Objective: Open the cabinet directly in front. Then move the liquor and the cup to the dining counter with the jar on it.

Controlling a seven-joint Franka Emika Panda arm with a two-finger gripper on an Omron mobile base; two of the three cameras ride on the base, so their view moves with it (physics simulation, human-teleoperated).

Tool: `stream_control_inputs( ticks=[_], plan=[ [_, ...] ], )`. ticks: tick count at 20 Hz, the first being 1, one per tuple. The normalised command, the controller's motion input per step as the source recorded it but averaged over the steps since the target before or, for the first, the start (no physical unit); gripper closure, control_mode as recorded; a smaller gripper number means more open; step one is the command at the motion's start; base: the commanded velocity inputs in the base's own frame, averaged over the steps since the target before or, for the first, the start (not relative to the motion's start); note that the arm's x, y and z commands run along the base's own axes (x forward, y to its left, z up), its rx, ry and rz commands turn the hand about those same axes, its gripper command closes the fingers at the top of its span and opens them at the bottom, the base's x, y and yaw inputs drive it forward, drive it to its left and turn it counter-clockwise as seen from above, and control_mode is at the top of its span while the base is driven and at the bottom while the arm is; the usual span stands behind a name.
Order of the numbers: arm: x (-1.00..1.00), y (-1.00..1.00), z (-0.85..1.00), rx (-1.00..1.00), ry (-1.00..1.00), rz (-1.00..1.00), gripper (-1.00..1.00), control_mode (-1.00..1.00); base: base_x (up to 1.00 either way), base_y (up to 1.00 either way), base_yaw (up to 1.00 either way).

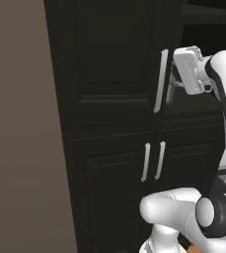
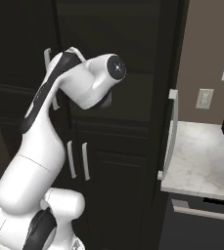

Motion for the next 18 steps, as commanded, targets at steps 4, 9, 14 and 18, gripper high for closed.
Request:
stream_control_inputs(
  ticks=[4, 9, 14, 18],
  plan=[
    [0.31, -0.01, 0.00, 0.00, 0.00, 0.10, -1.00, -1.00, 0.00, 0.00, 0.00],
    [0.51, 0.00, -0.05, 0.00, 0.00, 0.00, -1.00, -1.00, 0.00, 0.00, 0.00],
    [0.47, 0.00, -0.01, 0.00, 0.00, 0.00, -1.00, -1.00, 0.00, 0.00, 0.00],
    [0.02, 0.16, 0.00, 0.00, 0.01, 0.11, -1.00, -1.00, 0.00, 0.00, 0.00]
  ],
)
